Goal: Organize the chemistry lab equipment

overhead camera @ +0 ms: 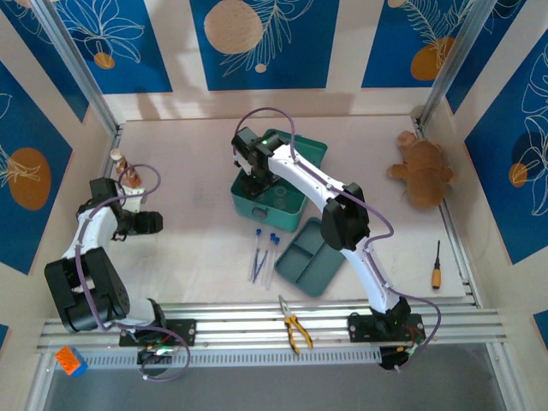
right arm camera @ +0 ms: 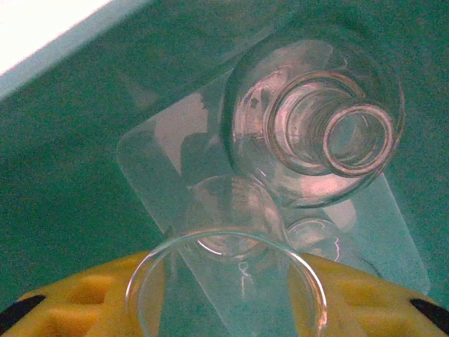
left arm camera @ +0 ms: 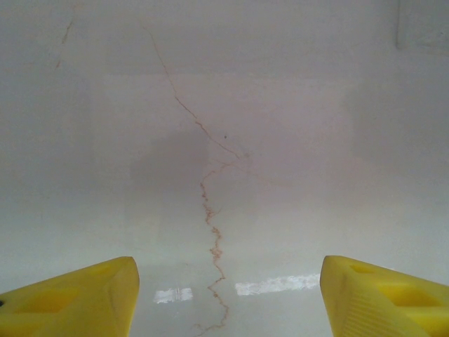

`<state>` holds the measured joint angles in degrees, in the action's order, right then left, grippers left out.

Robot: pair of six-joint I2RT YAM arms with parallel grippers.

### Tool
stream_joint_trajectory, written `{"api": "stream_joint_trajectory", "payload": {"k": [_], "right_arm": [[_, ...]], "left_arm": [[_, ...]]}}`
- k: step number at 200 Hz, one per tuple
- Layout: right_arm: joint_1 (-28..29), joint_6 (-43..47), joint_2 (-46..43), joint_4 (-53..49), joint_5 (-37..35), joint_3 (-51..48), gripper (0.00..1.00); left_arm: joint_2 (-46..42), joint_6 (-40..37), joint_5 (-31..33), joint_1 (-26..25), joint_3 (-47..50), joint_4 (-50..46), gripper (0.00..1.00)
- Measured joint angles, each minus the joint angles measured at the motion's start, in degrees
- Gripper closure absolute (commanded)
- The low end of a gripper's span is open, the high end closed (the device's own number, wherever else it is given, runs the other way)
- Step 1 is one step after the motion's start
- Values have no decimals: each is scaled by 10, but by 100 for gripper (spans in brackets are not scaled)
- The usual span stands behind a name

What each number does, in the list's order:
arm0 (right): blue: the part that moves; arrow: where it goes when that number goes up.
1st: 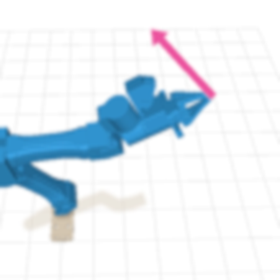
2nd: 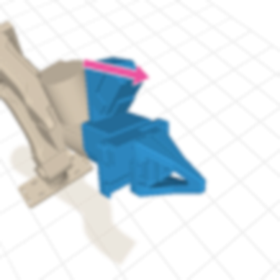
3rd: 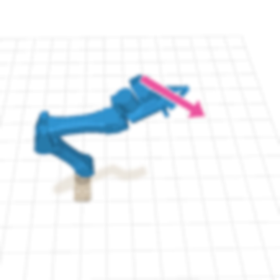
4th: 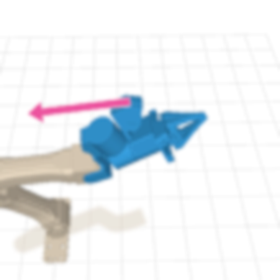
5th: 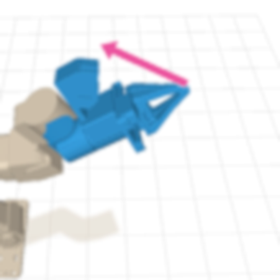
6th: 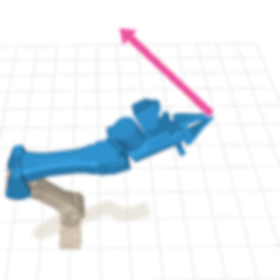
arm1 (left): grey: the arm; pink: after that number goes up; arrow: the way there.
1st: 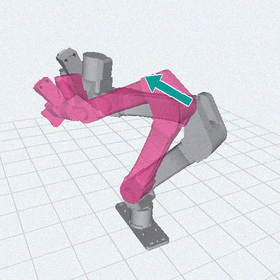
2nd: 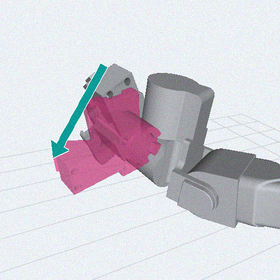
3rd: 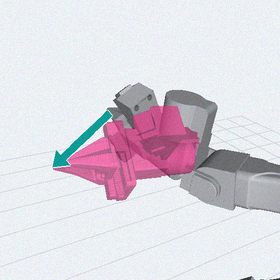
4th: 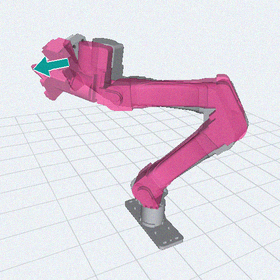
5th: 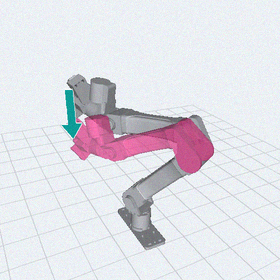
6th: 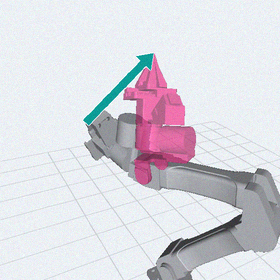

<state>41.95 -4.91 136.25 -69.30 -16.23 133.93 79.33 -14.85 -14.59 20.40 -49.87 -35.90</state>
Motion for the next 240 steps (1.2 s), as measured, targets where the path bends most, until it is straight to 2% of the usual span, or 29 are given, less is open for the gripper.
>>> {"api": "stream_joint_trajectory", "payload": {"k": [240], "right_arm": [[0,-12,-14,23,-3,-31,48]], "left_arm": [[4,0,0,0,0,2,31]]}}
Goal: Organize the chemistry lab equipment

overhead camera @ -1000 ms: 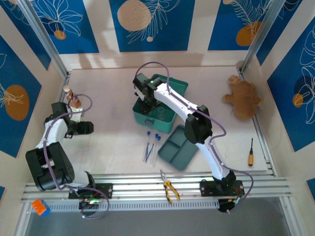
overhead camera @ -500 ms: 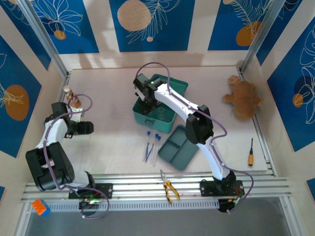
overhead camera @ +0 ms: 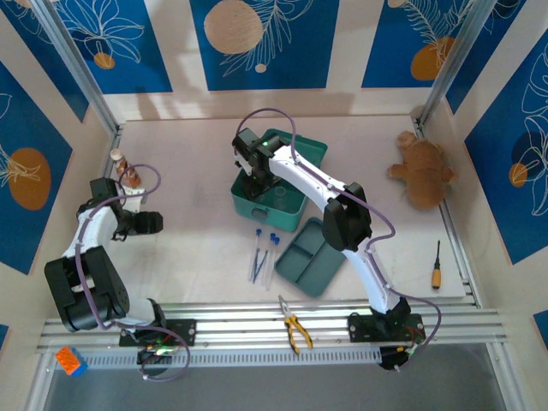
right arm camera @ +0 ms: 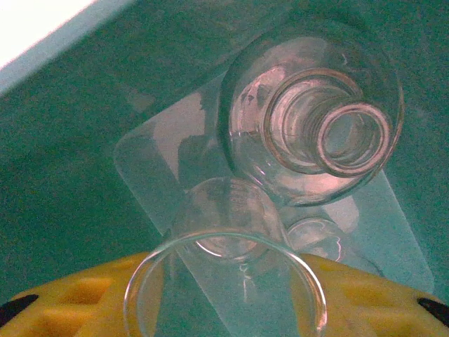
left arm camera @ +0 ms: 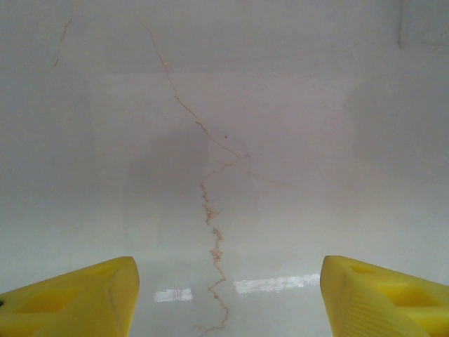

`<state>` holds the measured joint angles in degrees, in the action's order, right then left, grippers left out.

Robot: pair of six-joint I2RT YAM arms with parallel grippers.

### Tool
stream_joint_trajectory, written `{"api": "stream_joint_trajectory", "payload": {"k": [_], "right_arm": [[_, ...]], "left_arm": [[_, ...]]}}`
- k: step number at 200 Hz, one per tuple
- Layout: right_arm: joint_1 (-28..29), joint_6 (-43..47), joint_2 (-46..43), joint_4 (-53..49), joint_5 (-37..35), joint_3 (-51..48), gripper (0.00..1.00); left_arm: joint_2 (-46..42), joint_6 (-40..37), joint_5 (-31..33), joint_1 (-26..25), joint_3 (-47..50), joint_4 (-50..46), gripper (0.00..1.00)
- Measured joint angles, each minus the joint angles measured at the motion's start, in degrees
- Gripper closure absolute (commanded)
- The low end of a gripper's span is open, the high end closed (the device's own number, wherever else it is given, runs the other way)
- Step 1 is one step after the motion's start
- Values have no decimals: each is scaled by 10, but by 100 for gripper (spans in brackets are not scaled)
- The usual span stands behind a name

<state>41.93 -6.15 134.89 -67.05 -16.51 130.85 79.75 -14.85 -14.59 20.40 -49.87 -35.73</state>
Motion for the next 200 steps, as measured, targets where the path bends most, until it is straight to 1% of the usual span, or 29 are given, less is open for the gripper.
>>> {"api": "stream_joint_trajectory", "payload": {"k": [111,200], "right_arm": [[-4,0,2,-7,-13,0,41],[-7,0,14,-18,-16,11,41]], "left_arm": [[0,0,0,0,0,2,31],[0,0,-2,0,0,2,31]]}}
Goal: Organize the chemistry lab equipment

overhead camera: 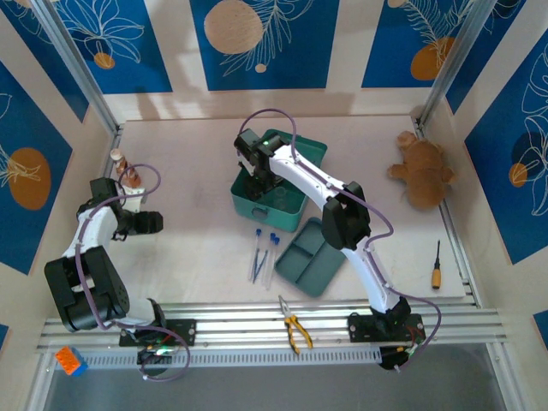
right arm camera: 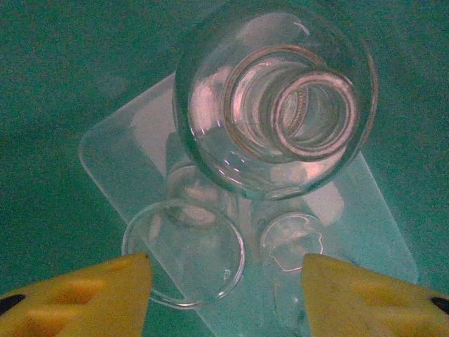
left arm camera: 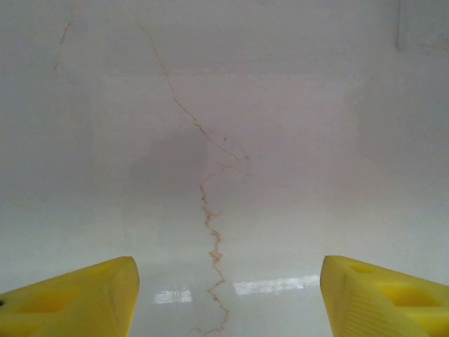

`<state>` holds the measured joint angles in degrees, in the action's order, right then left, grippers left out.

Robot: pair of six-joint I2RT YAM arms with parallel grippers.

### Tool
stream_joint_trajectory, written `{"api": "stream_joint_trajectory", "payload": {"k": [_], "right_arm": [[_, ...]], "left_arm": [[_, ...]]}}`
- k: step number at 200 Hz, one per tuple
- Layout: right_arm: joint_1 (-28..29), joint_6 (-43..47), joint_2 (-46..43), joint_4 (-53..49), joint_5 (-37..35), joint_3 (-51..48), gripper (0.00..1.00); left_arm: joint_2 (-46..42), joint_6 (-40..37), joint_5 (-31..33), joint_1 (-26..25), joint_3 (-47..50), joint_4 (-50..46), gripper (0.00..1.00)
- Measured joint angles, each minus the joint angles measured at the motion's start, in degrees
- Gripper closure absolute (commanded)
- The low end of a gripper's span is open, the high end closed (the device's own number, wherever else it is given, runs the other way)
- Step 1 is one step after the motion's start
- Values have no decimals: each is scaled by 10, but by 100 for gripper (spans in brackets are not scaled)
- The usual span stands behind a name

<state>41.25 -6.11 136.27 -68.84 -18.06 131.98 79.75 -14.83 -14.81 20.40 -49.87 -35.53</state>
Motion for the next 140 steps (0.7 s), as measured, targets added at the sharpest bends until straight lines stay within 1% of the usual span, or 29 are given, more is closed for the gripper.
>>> {"api": "stream_joint_trajectory", "payload": {"k": [42,93,140], "right_arm": [[0,0,1,-9,0,15,40],[0,0,-1,-33,0,79,36],[7,-7,-46,-45,-20,80,36]], "left_arm": [[1,0,-2,0,0,0,31],[2,-2,-17,0,0,0,31],[-26,-16,-43,0,-7,-10,31]]}}
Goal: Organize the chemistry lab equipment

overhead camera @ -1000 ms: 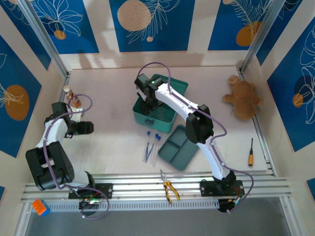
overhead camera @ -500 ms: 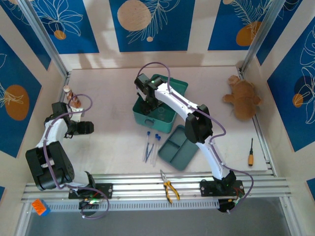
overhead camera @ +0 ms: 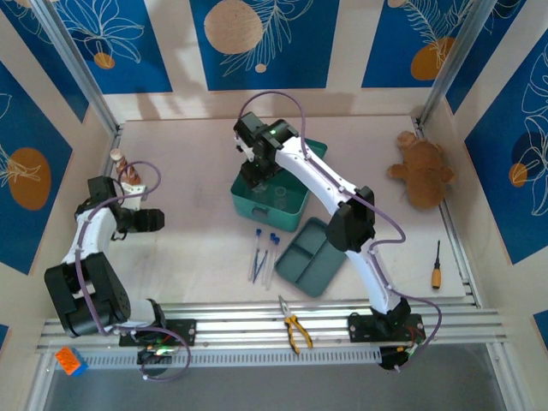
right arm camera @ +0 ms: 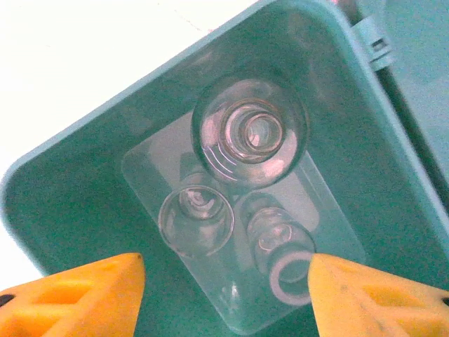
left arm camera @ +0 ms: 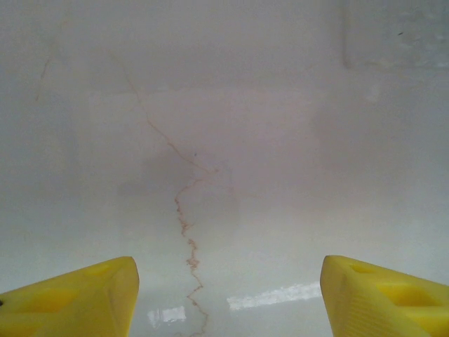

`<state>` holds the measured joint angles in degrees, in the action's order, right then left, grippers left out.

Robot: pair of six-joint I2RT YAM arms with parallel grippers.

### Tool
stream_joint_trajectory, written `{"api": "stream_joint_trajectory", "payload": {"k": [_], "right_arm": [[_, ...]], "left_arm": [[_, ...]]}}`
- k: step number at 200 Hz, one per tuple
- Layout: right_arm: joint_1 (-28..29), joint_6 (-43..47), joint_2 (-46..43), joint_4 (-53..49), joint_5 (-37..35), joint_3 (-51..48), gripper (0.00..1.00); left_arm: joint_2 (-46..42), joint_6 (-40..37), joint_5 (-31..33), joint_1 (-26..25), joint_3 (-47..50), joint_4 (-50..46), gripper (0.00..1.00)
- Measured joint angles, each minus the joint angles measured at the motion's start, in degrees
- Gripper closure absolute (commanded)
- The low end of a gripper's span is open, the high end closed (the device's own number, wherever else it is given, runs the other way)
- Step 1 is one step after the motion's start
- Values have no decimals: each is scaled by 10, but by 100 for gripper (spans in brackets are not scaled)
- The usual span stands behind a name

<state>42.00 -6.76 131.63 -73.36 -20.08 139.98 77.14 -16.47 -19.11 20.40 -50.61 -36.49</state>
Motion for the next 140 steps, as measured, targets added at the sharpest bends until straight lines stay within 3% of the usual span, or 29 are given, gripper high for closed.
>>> {"api": "stream_joint_trajectory", "payload": {"k": [48,94,140], "right_arm": [[27,-38,-157,35,-31,-134,37],[50,-97,-299,80,-42,-307,38],[69,-165,-364,111,-44,-467,42]], "left_arm": [[-52,-21,-19,-26,-24,-19,31],[-92,-48,-15,-117,-53,-40,31],[-89,-73,19,-227,-72,-56,31]]}}
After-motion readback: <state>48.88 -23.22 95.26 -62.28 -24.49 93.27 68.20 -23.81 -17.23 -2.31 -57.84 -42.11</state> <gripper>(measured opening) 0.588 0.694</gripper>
